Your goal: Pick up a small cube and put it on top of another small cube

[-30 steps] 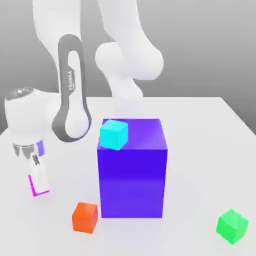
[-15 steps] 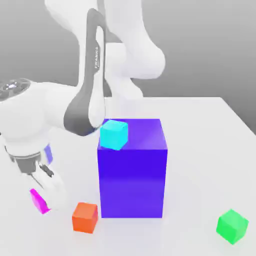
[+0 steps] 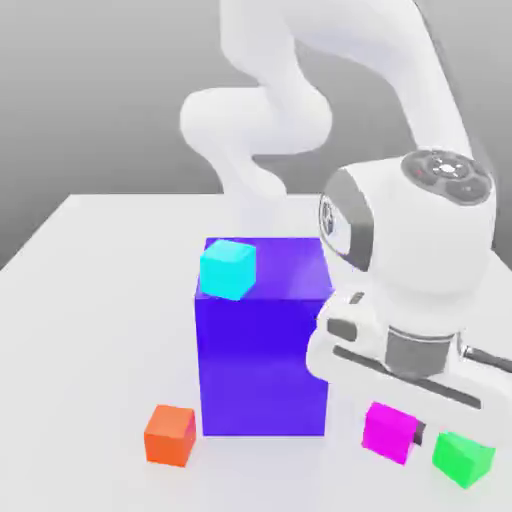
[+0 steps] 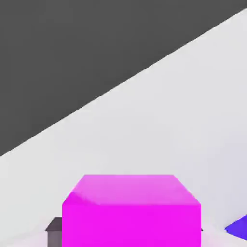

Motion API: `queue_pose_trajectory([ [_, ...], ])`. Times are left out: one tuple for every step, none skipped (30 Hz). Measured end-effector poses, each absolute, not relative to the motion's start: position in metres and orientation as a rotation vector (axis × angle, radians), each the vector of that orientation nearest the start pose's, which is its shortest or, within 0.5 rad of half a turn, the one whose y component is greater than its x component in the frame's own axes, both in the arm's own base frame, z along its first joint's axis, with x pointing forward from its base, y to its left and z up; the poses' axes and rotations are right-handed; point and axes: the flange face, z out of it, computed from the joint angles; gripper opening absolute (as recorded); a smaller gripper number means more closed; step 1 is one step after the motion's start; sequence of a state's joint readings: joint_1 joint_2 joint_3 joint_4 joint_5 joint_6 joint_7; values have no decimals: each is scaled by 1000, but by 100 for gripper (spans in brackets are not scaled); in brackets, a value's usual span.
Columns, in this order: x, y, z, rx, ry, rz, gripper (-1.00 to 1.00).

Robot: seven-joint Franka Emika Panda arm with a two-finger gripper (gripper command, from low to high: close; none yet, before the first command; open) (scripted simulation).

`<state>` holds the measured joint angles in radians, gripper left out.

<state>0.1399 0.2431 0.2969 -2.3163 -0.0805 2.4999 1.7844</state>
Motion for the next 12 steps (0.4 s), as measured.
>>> queue_pose_trajectory([
  [459, 238, 241, -2534, 1898, 53, -100],
  [449, 248, 242, -2522, 1901, 36, -100],
  [439, 254, 243, -2505, 1908, 18, -100],
  [435, 257, 237, -2496, 1912, 8, -100],
  [433, 258, 228, -2490, 1914, 3, -100],
  [432, 259, 216, -2487, 1915, 0, -100],
  [432, 259, 203, -2486, 1915, -1, -100],
  [431, 259, 189, -2487, 1914, -1, -100],
  [430, 259, 182, -2488, 1914, -1, 100],
  [430, 259, 182, -2488, 1914, -1, 100],
  [430, 259, 182, -2488, 1914, -1, 100],
  [430, 259, 182, -2488, 1914, -1, 100],
])
